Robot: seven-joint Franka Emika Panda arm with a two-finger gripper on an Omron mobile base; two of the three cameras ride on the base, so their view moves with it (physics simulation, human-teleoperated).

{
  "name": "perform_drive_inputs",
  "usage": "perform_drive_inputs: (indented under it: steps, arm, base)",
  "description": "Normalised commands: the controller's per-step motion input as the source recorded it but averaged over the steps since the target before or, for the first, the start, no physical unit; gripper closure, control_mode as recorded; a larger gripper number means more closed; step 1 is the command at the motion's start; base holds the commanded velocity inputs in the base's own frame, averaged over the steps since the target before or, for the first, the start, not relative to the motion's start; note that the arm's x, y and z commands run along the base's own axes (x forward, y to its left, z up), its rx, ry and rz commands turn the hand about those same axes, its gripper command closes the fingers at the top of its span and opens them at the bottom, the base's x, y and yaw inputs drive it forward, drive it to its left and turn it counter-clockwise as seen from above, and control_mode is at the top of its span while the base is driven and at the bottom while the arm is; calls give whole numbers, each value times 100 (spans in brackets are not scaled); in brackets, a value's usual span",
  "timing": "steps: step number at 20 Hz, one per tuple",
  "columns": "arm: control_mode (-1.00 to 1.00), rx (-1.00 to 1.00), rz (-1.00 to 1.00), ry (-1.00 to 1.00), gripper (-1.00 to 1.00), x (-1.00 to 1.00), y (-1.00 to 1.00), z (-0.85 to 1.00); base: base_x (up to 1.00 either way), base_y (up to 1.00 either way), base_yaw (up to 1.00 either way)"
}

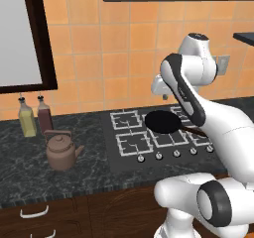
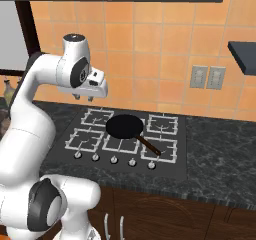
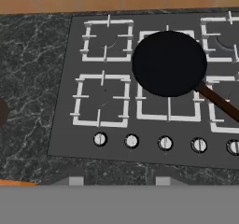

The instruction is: Pick the kettle from the counter and place it on a stove burner. Then turn the burner on.

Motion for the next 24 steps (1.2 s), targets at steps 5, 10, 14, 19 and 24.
perform_drive_inputs:
  steps: [5,10,14,19,24]
  arm:
    - [-100,0,0,0,-100,-9,26,-9]
    - [-100,-2,7,0,-100,-31,57,-21]
    - [-100,0,11,0,-100,-52,44,-11]
    - [-100,0,5,-13,-100,-74,30,-13]
    - [-100,1,12,-33,-100,-59,37,-13]
  base:
    - [0,0,0]
    - [0,0,0]
    - [0,0,0]
    - [0,0,0]
    - [0,0,0]
